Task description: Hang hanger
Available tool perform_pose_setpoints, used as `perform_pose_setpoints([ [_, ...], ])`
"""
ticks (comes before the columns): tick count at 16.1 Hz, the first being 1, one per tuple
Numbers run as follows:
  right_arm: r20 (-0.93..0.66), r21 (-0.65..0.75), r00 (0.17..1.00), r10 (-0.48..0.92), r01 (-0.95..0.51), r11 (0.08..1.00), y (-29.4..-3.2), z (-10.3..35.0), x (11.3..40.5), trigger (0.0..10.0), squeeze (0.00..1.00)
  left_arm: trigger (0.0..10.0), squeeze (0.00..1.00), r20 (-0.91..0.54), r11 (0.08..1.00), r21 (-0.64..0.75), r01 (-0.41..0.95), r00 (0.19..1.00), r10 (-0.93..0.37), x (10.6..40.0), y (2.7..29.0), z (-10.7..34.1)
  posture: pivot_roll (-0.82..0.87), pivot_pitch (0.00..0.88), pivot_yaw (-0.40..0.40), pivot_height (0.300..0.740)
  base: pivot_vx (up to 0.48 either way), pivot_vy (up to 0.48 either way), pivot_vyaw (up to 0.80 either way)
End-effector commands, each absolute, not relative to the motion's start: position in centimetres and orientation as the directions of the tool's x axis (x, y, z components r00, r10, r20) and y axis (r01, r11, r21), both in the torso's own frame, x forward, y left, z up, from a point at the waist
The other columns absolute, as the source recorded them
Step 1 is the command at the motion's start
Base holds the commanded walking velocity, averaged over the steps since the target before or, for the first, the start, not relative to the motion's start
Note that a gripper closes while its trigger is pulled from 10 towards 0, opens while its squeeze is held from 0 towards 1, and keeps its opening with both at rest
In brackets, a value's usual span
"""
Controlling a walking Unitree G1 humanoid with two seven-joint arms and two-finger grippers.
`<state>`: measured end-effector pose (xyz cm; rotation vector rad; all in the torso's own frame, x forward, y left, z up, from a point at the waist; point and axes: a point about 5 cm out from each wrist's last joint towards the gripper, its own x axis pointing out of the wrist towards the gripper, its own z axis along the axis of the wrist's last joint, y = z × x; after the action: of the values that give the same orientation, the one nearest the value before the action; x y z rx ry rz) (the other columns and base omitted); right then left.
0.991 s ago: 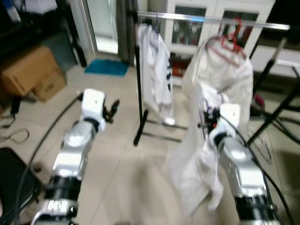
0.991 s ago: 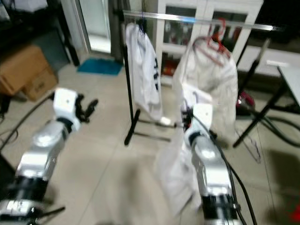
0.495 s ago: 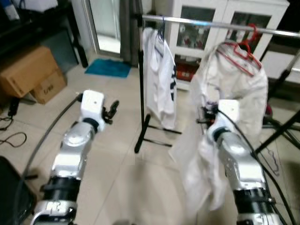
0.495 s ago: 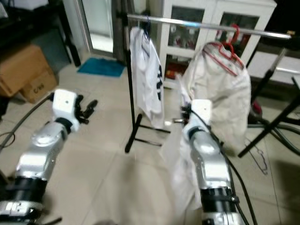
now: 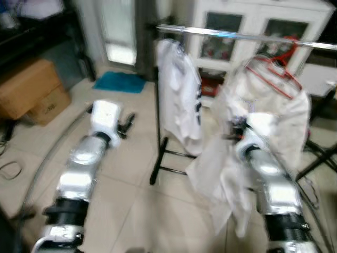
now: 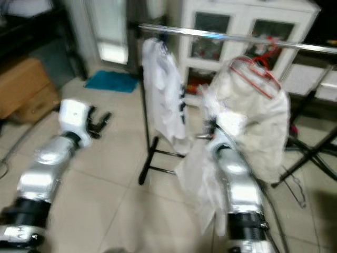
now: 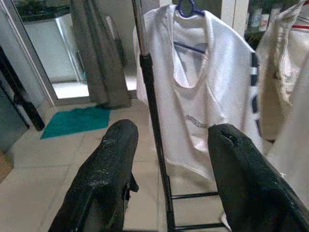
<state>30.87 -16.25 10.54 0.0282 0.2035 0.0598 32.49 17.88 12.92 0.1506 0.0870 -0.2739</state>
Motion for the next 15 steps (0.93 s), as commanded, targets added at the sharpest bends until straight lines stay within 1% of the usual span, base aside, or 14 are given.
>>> perform_pose_setpoints([
  [1,-0.157,0.011,0.987,0.023,-0.022,1.000,-17.6,11.5,31.0,10.0,0.00,10.0,0.00,-0.079,0.933,0.143,0.329,0.944,-0.321,32.7,16.4,13.6,0.08,0.000,0.013,0.740,0.428,0.000,-0.80],
  [12,-0.141,0.002,0.987,0.070,-0.071,0.998,-16.9,12.0,31.7,10.0,0.00,10.0,0.00,-0.078,0.925,0.149,0.349,0.937,-0.341,32.4,16.3,13.6,0.10,0.000,-0.001,0.740,0.429,0.000,0.00],
  [15,-0.114,0.007,0.991,0.070,-0.070,0.998,-16.8,12.7,31.7,10.0,0.00,10.0,0.00,-0.066,0.920,0.147,0.362,0.932,-0.356,32.3,16.1,13.8,0.10,0.000,0.001,0.740,0.430,0.000,0.00],
])
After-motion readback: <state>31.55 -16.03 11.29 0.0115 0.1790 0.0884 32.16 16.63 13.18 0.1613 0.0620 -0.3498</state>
